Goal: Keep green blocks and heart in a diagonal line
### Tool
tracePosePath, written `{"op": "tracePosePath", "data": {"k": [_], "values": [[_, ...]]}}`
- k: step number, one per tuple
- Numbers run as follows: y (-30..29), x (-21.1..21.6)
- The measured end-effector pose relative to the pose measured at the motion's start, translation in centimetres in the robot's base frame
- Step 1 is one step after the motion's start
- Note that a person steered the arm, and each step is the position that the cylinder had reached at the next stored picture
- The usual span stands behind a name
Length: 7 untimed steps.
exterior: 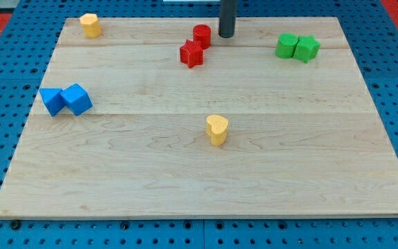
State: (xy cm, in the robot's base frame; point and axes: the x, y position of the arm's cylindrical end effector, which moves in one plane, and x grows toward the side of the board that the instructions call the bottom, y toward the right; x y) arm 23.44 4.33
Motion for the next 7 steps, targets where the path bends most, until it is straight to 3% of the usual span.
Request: {"op": "tracePosePath", "data": {"k": [2,4,5,6,7], "values": [[1.7,-1.0],[16.5,0.0],[19.0,3.0],[24.3,3.0],[22.9,9.3]]}}
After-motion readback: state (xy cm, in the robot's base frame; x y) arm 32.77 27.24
